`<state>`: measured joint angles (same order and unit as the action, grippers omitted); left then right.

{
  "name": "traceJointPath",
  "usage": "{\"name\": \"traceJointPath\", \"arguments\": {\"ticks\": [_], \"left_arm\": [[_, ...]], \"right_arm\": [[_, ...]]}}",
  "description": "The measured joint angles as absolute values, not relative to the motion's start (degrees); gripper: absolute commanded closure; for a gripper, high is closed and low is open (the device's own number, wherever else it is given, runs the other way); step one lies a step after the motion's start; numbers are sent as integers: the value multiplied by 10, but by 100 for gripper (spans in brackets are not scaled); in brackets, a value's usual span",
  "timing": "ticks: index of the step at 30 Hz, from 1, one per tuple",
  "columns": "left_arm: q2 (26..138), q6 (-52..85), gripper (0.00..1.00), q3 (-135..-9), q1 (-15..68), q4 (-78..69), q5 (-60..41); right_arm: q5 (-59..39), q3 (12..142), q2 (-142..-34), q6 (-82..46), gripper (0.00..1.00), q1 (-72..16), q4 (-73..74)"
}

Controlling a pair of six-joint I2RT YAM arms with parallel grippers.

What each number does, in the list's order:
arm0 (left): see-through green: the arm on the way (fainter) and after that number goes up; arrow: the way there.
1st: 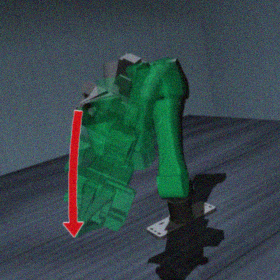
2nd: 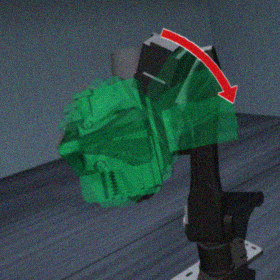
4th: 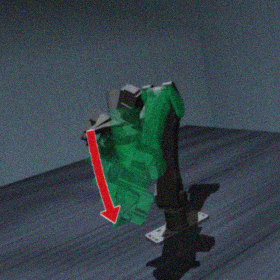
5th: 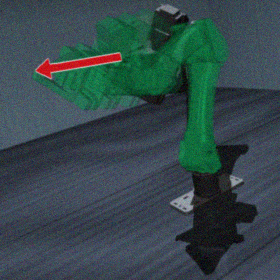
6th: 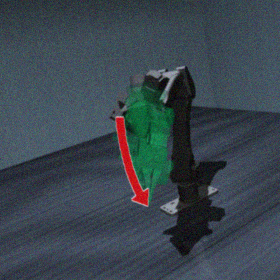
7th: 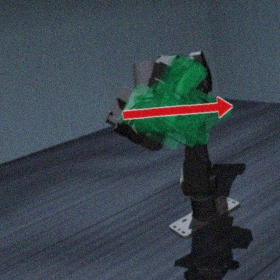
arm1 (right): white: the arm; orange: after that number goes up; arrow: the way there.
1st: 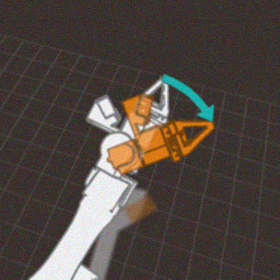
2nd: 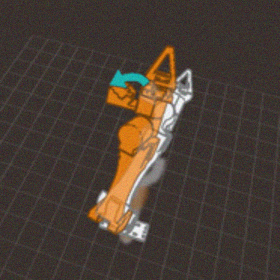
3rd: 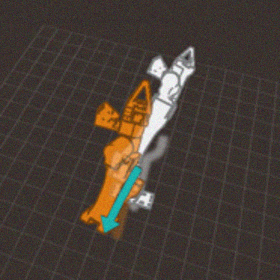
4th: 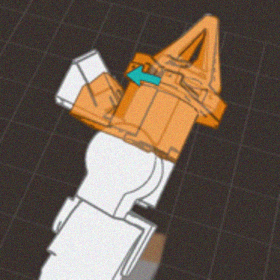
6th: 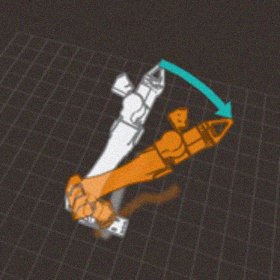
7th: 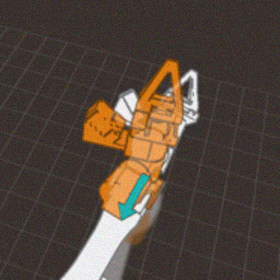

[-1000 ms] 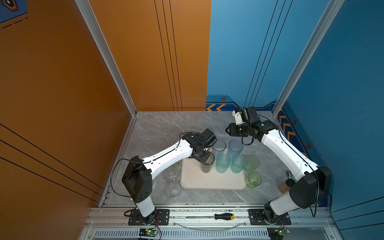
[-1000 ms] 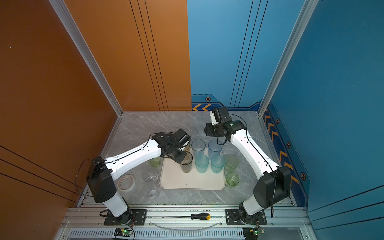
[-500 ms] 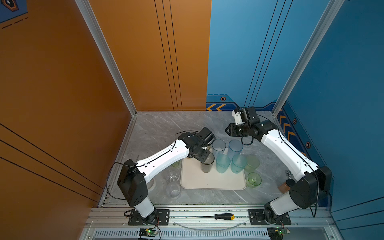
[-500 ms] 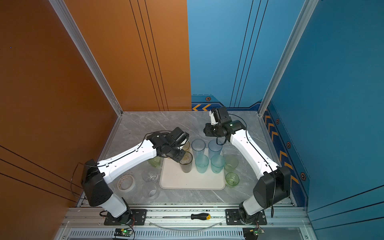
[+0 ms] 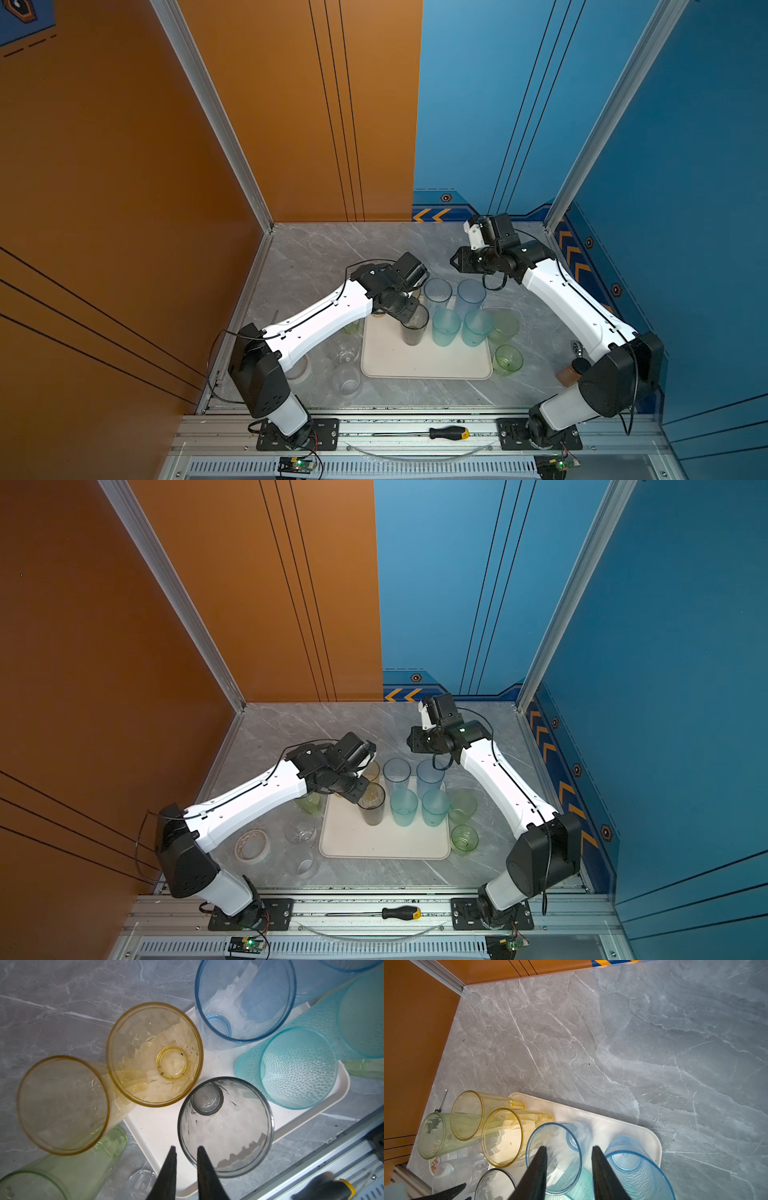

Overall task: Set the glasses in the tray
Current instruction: 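Raise the left gripper away from the grey glass toward the green glass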

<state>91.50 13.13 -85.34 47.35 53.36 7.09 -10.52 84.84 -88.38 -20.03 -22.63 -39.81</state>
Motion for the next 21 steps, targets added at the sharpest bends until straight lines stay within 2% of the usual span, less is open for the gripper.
{"name": "traceJointPath", "arguments": {"ticks": [13, 21], "left_arm": [[854, 134, 81, -863, 461, 516, 157], [743, 160, 82, -845, 343, 532, 161]], "right_arm": [[-103, 861, -884, -200, 65, -245, -399], [-102, 885, -884, -199, 65, -265, -401]]}}
